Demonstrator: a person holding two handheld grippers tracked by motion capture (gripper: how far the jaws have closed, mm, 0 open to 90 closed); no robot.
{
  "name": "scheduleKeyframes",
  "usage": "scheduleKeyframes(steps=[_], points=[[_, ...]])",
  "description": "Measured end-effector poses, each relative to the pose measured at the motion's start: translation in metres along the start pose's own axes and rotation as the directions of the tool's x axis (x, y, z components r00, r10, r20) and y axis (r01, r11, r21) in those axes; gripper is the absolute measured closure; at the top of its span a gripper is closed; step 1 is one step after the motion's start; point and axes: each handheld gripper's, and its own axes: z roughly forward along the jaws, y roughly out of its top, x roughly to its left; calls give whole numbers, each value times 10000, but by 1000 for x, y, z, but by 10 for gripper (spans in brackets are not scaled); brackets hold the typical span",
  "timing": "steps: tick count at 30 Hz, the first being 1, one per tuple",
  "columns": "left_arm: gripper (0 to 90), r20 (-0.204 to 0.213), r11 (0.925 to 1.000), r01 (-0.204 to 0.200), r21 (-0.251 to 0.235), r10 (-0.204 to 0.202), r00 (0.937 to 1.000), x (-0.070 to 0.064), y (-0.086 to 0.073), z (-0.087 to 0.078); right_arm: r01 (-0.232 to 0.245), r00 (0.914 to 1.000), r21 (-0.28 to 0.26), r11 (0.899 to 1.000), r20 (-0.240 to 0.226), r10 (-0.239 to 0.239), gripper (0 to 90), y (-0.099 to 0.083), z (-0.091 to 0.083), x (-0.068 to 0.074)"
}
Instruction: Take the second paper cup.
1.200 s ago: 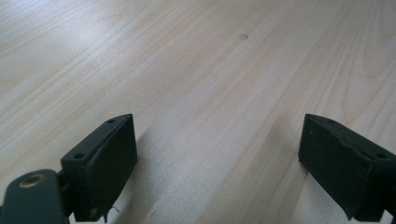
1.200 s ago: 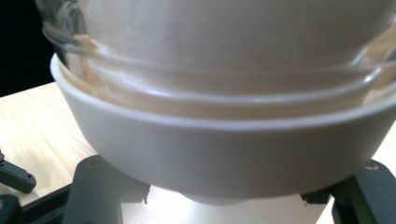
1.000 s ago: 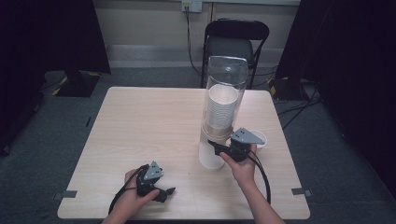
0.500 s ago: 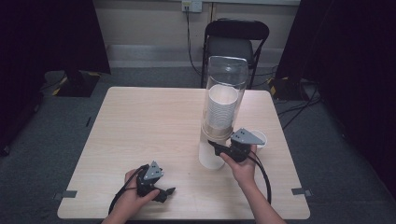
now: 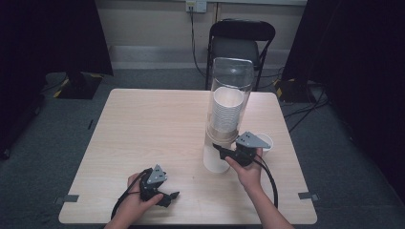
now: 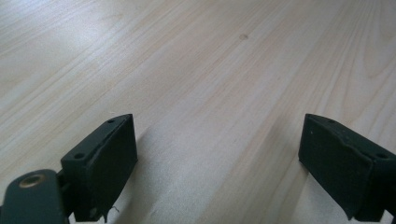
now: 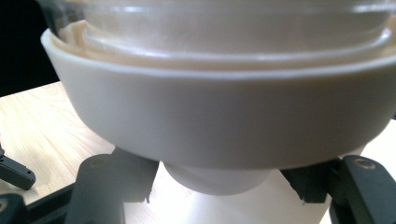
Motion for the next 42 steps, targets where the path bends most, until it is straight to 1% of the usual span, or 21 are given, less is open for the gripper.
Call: scheduleKeyframes(steps=[5,6,8,11,14,16,18,26,27,28,29,30,31,32,33,34,35,38,39,41,42], points=[[110,-6,10000,-7,5,7,10000,0,0,0,-46,10000,-84,10000,51,46,359,-3,0,1],[110,-6,9999,32,-133,-32,10000,0,0,1,-101,9999,-89,9999,6,101,359,-3,0,0],[110,9,10000,-3,16,3,10000,0,0,0,-31,10000,-34,10000,27,31,360,-3,0,0],[110,-11,9999,27,-135,-27,10000,0,0,1,-19,9999,21,10000,99,19,361,-3,0,1],[110,-8,10000,13,-8,-13,10000,0,0,0,57,9999,-52,10000,103,-56,363,-4,1,0],[110,-7,10000,4,-1,-4,10000,0,0,0,102,9999,185,9998,83,-103,363,-7,2,-1],[110,-7,10000,4,3,-4,10000,0,0,0,29,9999,-23,10000,151,-28,364,-10,2,1],[110,-3,10000,12,0,-12,10000,0,0,0,-52,9999,0,10000,115,52,368,-11,2,1],[110,-4,10000,6,10,-6,10000,0,0,0,108,9999,580,9983,127,-116,372,-14,4,0],[111,-2,10000,-3,16,3,10000,0,0,0,127,9998,1415,9899,111,-144,373,-28,9,-1],[111,35,10000,12,-33,-12,10000,0,0,0,43,9995,2025,9793,310,-108,372,-45,10,-3],[112,-23,10000,-3,-7,3,10000,0,0,0,-437,9985,1719,9841,395,375,372,-60,6,-3],[111,71,10000,-32,29,32,10000,0,0,0,-186,9991,1569,9874,415,122,371,-59,3,1],[97,71,10000,-32,29,32,10000,0,0,0,-186,9991,1569,9874,415,122,371,-59,3,1],[97,92,10000,-58,35,58,9999,0,0,0,68,9998,1887,9820,146,-98,370,-50,5,1],[97,79,10000,-65,30,65,9999,0,0,0,171,9997,2217,9750,129,-204,369,-46,6,0],[97,73,10000,-76,39,76,9999,0,0,0,-3,10000,2473,9689,89,-20,369,-48,7,-3],[97,69,10000,-88,35,88,9999,0,0,0,-103,9999,2826,9592,60,90,367,-59,5,-6],[96,81,10000,-80,41,79,9999,0,0,0,-31,10000,2854,9584,31,23,367,-61,4,-5],[96,76,10000,-83,38,83,9999,0,0,0,-129,9997,2927,9561,-182,191,367,-61,3,-3],[96,81,10000,-67,34,66,9999,0,0,0,-15,9996,3132,9497,-272,106,367,-61,3,-1]])
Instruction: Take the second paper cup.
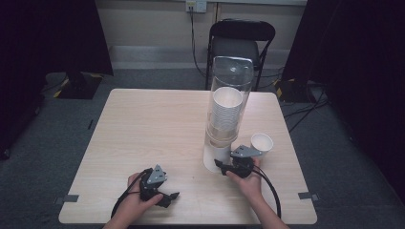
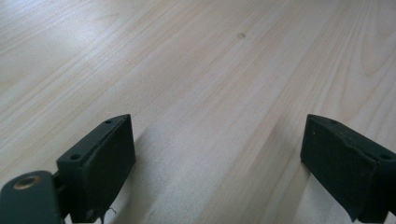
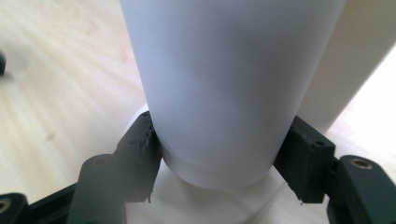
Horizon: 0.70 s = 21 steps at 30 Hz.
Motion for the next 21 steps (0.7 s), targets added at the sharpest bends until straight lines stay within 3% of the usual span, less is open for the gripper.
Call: scheduleKeyframes(steps=[10,21], points=[[96,-8,10000,-9,-4,9,10000,0,0,0,223,9997,753,9969,-58,-220,364,-12,-16,-6],[96,-6,10000,1,-5,-1,10000,0,0,0,16,9990,450,9990,455,-36,360,-28,-53,-25]])
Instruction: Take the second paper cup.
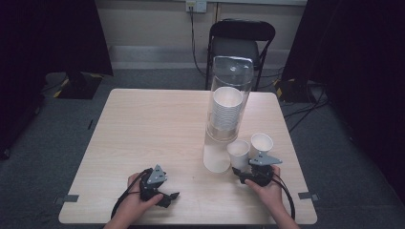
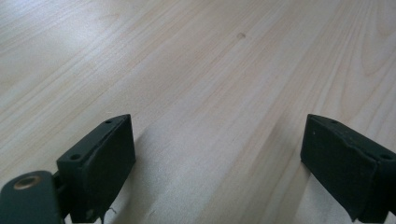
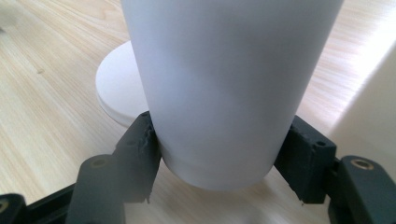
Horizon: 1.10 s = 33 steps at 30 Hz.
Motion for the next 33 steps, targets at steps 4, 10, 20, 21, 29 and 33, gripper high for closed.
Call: scheduleKeyframes(steps=[4,10,20,21,29,33], points=[[96,1,10000,4,-1,-4,10000,0,0,0,21,9999,38,10000,114,-22,358,-5,-7,-3],[96,0,10000,6,-3,-6,10000,0,0,0,-234,9994,149,9996,259,231,356,-12,-10,-10],[95,3,10000,6,-3,-6,10000,0,0,0,110,9987,1074,9942,483,-163,348,-15,-9,-10],[96,2,10000,8,-3,-8,10000,0,0,0,89,9989,1079,9941,445,-138,348,-15,-9,-11],[96,4,10000,5,-4,-5,10000,0,0,0,51,9987,1126,9936,490,-106,274,-16,-10,-11],[95,6,10000,7,1,-7,10000,0,0,0,-63,9988,1030,9947,483,14,225,-18,-14,-11]])
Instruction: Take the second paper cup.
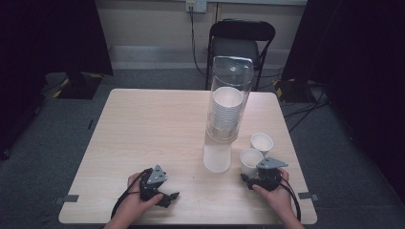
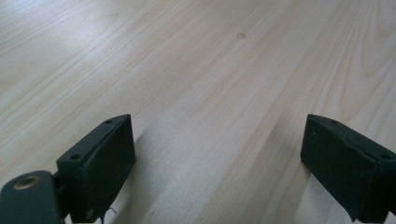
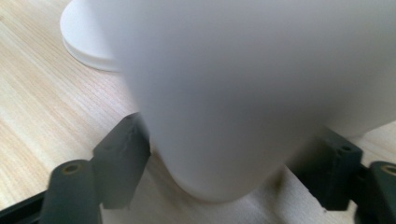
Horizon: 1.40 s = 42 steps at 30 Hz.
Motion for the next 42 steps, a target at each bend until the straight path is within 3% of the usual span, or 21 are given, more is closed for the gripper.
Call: scheduleKeyframes(steps=[8,10,15,19,26,33,38,42], points=[[96,1,10000,-1,2,1,10000,0,0,0,-232,9994,-181,9996,-264,227,174,-11,-14,-3],[96,1,10000,-2,2,2,10000,0,0,0,-120,9999,-217,9997,-72,118,151,-15,-20,-6],[96,0,10000,2,-1,-2,10000,0,0,0,-292,9977,-240,9993,-614,277,151,-26,-35,-11],[96,0,10000,-6,-9,6,10000,0,0,0,-156,9978,-201,9997,-647,143,145,-32,-44,-12],[96,57,9999,36,-167,-35,10000,0,-1,1,-438,9972,-390,9983,-619,413,140,-41,-58,-23],[96,59,9999,32,-159,-31,10000,0,-1,1,-618,9975,-111,9980,-336,614,141,-54,-66,-35],[96,51,9998,42,-174,-41,10000,0,-1,1,-284,9996,158,9995,6,284,141,-60,-71,-40],[96,53,9999,36,-163,-36,10000,0,-1,1,-304,9995,263,9992,114,301,141,-64,-74,-44]])
